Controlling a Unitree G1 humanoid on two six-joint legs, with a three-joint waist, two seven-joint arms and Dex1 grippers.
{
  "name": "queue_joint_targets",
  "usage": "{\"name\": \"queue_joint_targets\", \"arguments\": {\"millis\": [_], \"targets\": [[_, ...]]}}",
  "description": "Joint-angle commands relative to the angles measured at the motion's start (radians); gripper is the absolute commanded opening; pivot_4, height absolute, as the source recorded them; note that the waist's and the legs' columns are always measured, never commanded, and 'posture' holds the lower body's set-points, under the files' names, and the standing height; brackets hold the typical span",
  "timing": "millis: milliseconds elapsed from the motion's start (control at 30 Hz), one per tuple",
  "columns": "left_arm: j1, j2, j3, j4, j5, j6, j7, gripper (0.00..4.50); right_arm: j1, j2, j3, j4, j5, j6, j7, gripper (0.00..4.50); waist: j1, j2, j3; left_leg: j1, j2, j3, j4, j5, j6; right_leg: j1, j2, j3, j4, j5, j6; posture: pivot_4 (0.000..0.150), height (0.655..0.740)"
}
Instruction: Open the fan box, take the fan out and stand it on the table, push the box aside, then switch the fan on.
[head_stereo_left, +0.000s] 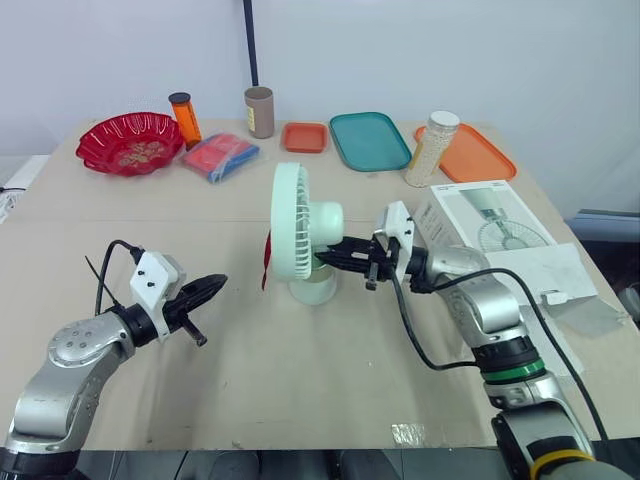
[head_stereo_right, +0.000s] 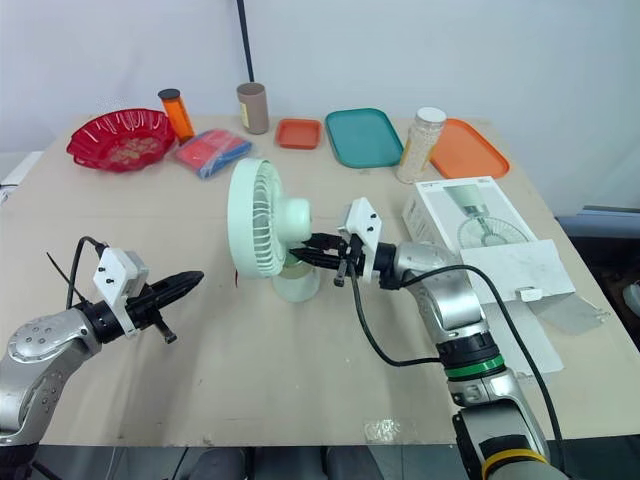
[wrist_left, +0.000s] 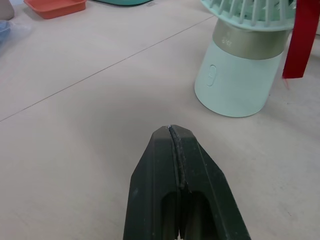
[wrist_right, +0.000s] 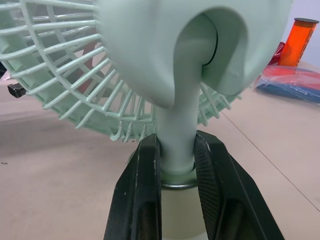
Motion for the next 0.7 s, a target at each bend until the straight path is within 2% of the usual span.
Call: {"name": "queue_joint_targets", "arguments": {"millis": [33, 333, 467, 500, 533, 600, 667, 700], "targets": [[0.002, 0.013, 0.022, -0.040, -0.008, -0.012, 0.002, 0.04, -0.018, 0.004, -0.024, -0.008, -0.005, -0.037, 0.008, 0.58, 0.000, 0.000, 0.000, 0.000, 0.000, 0.000, 0.000, 0.000, 0.000, 0.000, 0.000, 0.000, 0.000, 0.000, 0.000, 0.150, 0.7400], [-0.020, 0.005, 0.004, -0.036, -0.003, -0.002, 0.016, 0.04, -0.016, 0.012, -0.022, -0.021, -0.017, -0.029, -0.009, 0.58, 0.000, 0.000, 0.000, 0.000, 0.000, 0.000, 0.000, 0.000, 0.000, 0.000, 0.000, 0.000, 0.000, 0.000, 0.000, 0.150, 0.7400], [-0.022, 0.004, 0.000, -0.039, -0.003, -0.002, 0.020, 0.00, -0.015, 0.009, -0.026, -0.029, -0.015, -0.024, -0.011, 1.91, 0.000, 0.000, 0.000, 0.000, 0.000, 0.000, 0.000, 0.000, 0.000, 0.000, 0.000, 0.000, 0.000, 0.000, 0.000, 0.150, 0.7400], [-0.025, 0.002, -0.002, -0.040, -0.004, 0.001, 0.022, 0.00, -0.015, 0.009, -0.027, -0.030, -0.016, -0.024, -0.015, 2.53, 0.000, 0.000, 0.000, 0.000, 0.000, 0.000, 0.000, 0.000, 0.000, 0.000, 0.000, 0.000, 0.000, 0.000, 0.000, 0.150, 0.7400], [-0.029, 0.002, -0.005, -0.040, -0.003, 0.002, 0.023, 0.00, -0.015, 0.010, -0.028, -0.031, -0.017, -0.025, -0.017, 2.66, 0.000, 0.000, 0.000, 0.000, 0.000, 0.000, 0.000, 0.000, 0.000, 0.000, 0.000, 0.000, 0.000, 0.000, 0.000, 0.150, 0.7400], [-0.034, 0.001, -0.007, -0.040, -0.004, 0.004, 0.024, 0.00, -0.012, 0.011, -0.029, -0.036, -0.018, -0.026, -0.019, 3.37, 0.000, 0.000, 0.000, 0.000, 0.000, 0.000, 0.000, 0.000, 0.000, 0.000, 0.000, 0.000, 0.000, 0.000, 0.000, 0.150, 0.7400], [-0.035, 0.002, -0.007, -0.040, -0.005, 0.006, 0.026, 0.00, -0.009, 0.011, -0.030, -0.040, -0.018, -0.025, -0.020, 4.36, -0.001, 0.000, 0.000, 0.000, 0.000, 0.000, 0.000, 0.000, 0.000, 0.000, 0.000, 0.000, 0.000, 0.000, 0.000, 0.150, 0.7400], [-0.034, 0.002, -0.007, -0.041, -0.006, 0.006, 0.026, 0.00, -0.008, 0.010, -0.030, -0.042, -0.018, -0.025, -0.021, 4.45, -0.001, 0.000, 0.000, 0.000, 0.000, 0.000, 0.000, 0.000, 0.000, 0.000, 0.000, 0.000, 0.000, 0.000, 0.000, 0.150, 0.7400]]}}
